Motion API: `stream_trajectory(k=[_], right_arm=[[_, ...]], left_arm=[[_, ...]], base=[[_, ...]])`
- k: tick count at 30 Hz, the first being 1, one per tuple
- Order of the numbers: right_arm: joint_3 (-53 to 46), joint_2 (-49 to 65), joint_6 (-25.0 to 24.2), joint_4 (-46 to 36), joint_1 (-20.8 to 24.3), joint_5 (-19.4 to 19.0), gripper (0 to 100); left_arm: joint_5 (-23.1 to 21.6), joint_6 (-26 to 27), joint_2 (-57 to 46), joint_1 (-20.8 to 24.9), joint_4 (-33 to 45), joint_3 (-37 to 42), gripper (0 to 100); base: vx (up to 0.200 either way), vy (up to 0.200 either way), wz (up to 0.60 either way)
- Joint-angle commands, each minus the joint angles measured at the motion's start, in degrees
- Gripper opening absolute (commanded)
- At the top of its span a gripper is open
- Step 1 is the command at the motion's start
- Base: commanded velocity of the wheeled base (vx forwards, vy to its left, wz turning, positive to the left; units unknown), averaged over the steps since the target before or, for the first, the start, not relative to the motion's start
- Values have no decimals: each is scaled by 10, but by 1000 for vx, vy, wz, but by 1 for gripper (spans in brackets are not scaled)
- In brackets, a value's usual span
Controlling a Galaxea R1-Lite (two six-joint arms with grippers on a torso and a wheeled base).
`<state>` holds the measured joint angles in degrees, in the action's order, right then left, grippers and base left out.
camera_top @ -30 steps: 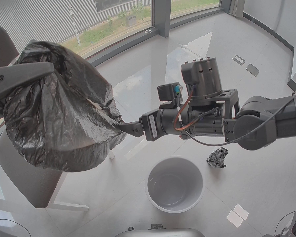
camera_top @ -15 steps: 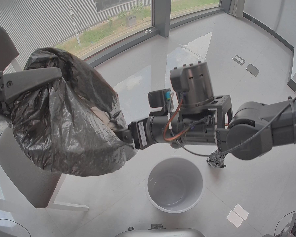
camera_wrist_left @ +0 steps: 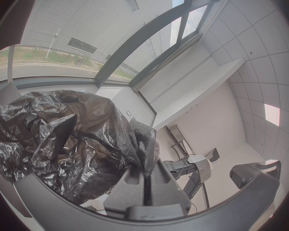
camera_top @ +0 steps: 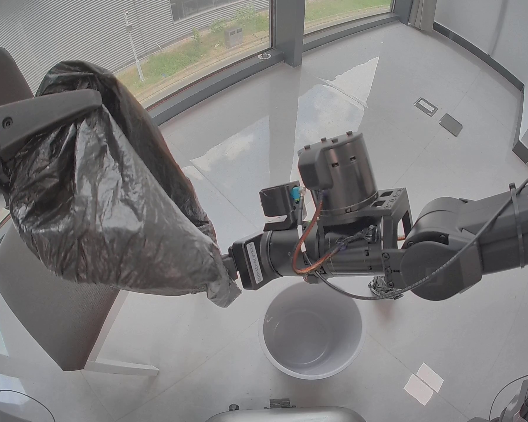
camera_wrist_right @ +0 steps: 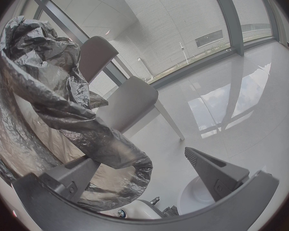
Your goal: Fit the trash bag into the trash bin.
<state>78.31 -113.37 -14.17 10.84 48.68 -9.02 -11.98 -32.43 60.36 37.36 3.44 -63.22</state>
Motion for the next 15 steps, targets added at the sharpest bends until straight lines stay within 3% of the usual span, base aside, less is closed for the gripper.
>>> stream_trajectory(k=[1,5,15], right_arm=[[19,4,-23,1,7,-2,100],[3,4,-45,-4,25,-16,100],[-34,-17,-41,-2,45,-20,100]], left_arm=[[0,0,3,-5,-1,4,0],[-1,-1,7,-12,-17,3,0],[0,-24,7,-21,-45,2,0]], base=[[0,0,0],[0,0,0],[0,0,0]])
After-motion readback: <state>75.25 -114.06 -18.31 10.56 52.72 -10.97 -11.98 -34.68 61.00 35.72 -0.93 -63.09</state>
